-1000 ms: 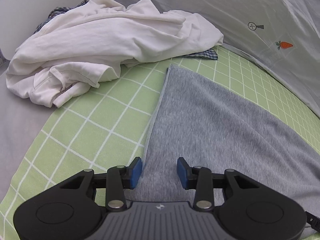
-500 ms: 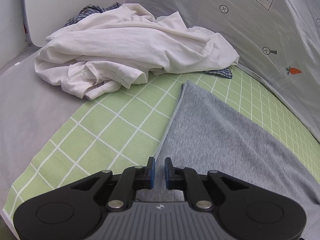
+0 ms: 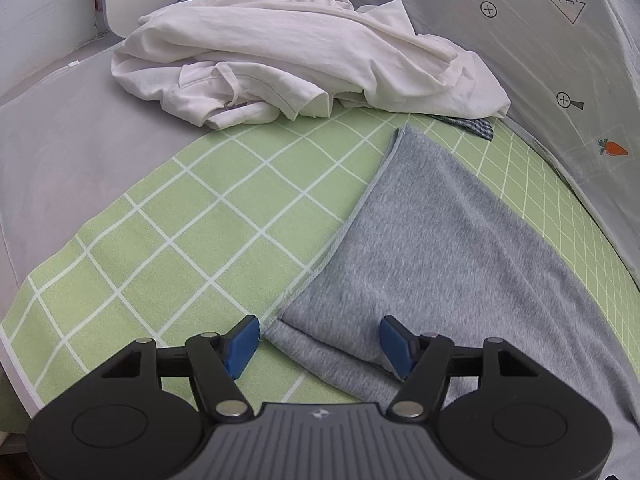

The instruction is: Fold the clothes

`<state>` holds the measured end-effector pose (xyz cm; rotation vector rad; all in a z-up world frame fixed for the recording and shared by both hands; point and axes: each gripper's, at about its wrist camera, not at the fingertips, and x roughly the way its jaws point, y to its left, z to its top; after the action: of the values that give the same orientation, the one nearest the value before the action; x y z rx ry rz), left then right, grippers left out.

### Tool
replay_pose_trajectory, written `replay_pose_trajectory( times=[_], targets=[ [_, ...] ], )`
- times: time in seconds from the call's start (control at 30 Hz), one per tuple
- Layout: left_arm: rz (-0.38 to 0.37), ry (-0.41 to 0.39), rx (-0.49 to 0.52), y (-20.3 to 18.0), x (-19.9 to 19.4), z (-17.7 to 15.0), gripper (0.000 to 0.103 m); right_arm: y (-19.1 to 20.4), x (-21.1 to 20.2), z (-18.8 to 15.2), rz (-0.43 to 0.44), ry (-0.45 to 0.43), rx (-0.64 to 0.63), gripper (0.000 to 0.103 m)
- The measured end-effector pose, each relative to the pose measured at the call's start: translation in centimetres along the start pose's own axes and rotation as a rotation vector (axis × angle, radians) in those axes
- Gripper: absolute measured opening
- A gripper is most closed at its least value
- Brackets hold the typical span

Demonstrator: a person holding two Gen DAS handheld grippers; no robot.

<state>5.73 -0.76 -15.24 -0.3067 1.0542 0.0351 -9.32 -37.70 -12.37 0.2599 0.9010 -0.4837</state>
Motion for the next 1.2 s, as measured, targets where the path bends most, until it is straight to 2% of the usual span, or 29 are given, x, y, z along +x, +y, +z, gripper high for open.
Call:
replay_pose_trajectory(
  times=[0.03, 0.07, 0.1, 0.17, 0.27, 0.43, 0.5, 0.57, 0.63, 0.73, 0.77, 0.9, 0.97, 1.03, 1.07, 1.13, 1.2],
  targets=[
    [0.001, -0.002, 0.003, -0.2, 0.0, -0.1, 0.066, -0.4, -0.2, 0.0, -0.006, 0.002, 0.0, 0.087],
    [-0.009, 0.007, 0.015, -0.6, 0.1, -0.1, 0.051, -0.8, -0.4, -0.1, -0.013, 0.004, 0.0, 0.088],
    [-0.029, 0.025, 0.031, -1.0, 0.3, 0.0, 0.01, -1.3, -0.7, -0.1, -0.02, 0.006, 0.001, 0.088],
    [-0.064, 0.04, 0.046, -2.0, 0.3, 0.2, 0.006, -2.6, -1.3, -0.2, -0.033, 0.002, -0.002, 0.088],
    [-0.108, -0.013, 0.103, -4.8, -0.8, 0.3, 0.006, -4.4, -1.8, -0.3, -0.046, -0.004, -0.009, 0.088],
    [-0.246, -0.09, 0.217, -12.9, -3.2, -0.2, 0.006, -8.9, -1.9, 0.5, -0.052, -0.022, 0.006, 0.088],
    [-0.296, -0.09, 0.278, -16.7, -3.6, -1.3, 0.006, -10.9, -1.6, 1.4, -0.043, -0.032, 0.017, 0.088],
    [-0.325, -0.034, 0.358, -20.3, -3.2, -3.8, 0.007, -12.6, -1.2, 2.4, -0.034, -0.042, 0.033, 0.088],
    [-0.347, 0.039, 0.437, -23.6, -2.5, -6.5, 0.01, -14.0, -0.8, 3.2, -0.023, -0.047, 0.049, 0.088],
    [-0.326, 0.197, 0.501, -25.7, -0.8, -10.4, 0.013, -15.4, 0.3, 4.0, -0.001, -0.029, 0.067, 0.088],
    [-0.314, 0.21, 0.513, -25.7, -0.9, -11.1, 0.019, -15.6, 0.6, 4.1, 0.011, -0.02, 0.067, 0.088],
    [-0.272, 0.144, 0.517, -24.0, -2.5, -11.5, 0.067, -15.1, 1.5, 4.3, 0.053, -0.005, 0.034, 0.088],
    [-0.246, 0.087, 0.49, -23.0, -3.3, -10.2, 0.078, -14.2, 1.9, 4.3, 0.085, -0.005, 0.007, 0.09],
    [-0.211, 0.028, 0.462, -21.8, -3.9, -8.7, 0.087, -12.5, 2.1, 4.3, 0.122, -0.032, -0.037, 0.1],
    [-0.19, -0.001, 0.452, -21.3, -4.0, -8.1, 0.092, -11.4, 2.1, 4.4, 0.143, -0.053, -0.069, 0.1],
    [-0.165, -0.047, 0.435, -20.3, -3.9, -7.0, 0.093, -9.1, 2.2, 4.7, 0.185, -0.091, -0.13, 0.101],
    [-0.168, -0.055, 0.415, -19.1, -3.5, -5.7, 0.096, -6.5, 2.5, 5.1, 0.231, -0.121, -0.185, 0.102]
  ],
)
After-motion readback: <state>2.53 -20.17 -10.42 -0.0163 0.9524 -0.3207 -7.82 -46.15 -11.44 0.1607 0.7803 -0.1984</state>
